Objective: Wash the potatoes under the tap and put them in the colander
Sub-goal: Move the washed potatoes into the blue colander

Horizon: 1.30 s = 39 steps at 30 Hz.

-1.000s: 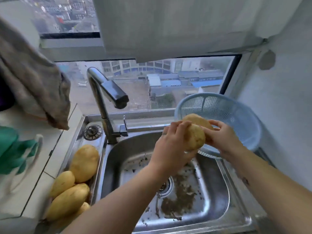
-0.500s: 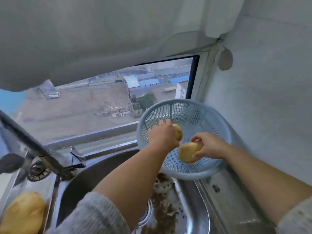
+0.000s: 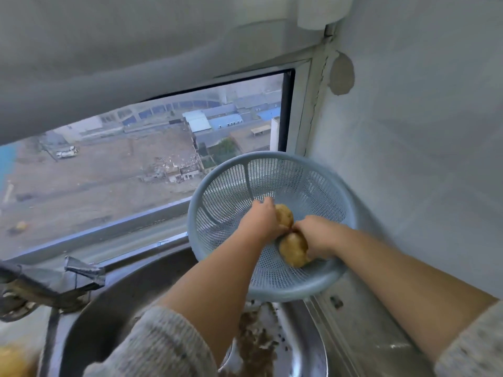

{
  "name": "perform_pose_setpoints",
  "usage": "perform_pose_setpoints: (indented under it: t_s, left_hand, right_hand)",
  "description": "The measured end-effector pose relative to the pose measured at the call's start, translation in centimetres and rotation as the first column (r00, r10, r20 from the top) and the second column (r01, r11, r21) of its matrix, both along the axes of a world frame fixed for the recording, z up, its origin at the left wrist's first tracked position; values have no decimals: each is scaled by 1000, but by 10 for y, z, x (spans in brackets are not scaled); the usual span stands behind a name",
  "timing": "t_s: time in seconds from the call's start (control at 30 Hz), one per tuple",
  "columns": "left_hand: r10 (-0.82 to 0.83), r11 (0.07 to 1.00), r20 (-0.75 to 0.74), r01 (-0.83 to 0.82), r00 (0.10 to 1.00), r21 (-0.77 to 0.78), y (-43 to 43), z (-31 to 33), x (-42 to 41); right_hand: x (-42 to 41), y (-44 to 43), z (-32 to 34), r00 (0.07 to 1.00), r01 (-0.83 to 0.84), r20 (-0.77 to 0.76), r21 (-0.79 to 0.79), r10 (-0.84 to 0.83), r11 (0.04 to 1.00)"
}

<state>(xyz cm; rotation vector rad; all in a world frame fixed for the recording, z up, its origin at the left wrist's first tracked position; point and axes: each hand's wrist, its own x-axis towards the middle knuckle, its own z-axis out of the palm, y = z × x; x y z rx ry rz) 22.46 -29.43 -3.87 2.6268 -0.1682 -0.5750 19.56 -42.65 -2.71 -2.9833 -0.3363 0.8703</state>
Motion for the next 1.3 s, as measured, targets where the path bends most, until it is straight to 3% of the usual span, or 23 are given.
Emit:
perform_pose_setpoints:
  t_s: [0.13, 0.23, 0.4, 0.57, 0.77, 0.93, 1.07, 1.3]
  left_hand:
    - [-104, 995, -3, 104, 995, 4, 10, 9, -8]
    - [-80, 997, 19, 80, 997, -11, 21, 12, -16]
    - [-61, 993, 194, 80, 979, -92, 42, 28, -39]
    - [103, 962, 361, 0, 927, -275, 75, 49, -78]
    - [331, 897, 397, -155, 856, -413, 133, 63, -137]
    - [409, 896, 370, -289, 834, -338, 198, 49, -197]
    - [480, 875, 374, -404, 794, -265, 249, 39, -245]
    - [529, 819, 407, -574, 745, -13, 318, 29, -314]
  right_hand:
    - [-1, 1, -1, 998, 47, 42, -6, -46, 999]
    - [-4, 6, 5, 993, 80, 86, -44, -76, 996]
    - [-11, 19, 22, 987, 140, 87, -68, -134, 988]
    - [-36, 46, 44, 973, 96, 202, 87, -112, 992]
    - [-71, 111, 70, 937, -109, 350, 340, -18, 934]
    - [-110, 186, 69, 938, -269, 319, 430, 133, 862]
    - [-134, 241, 50, 933, -358, 208, 453, 293, 817]
    - [-179, 324, 22, 814, -539, 72, 464, 576, 703]
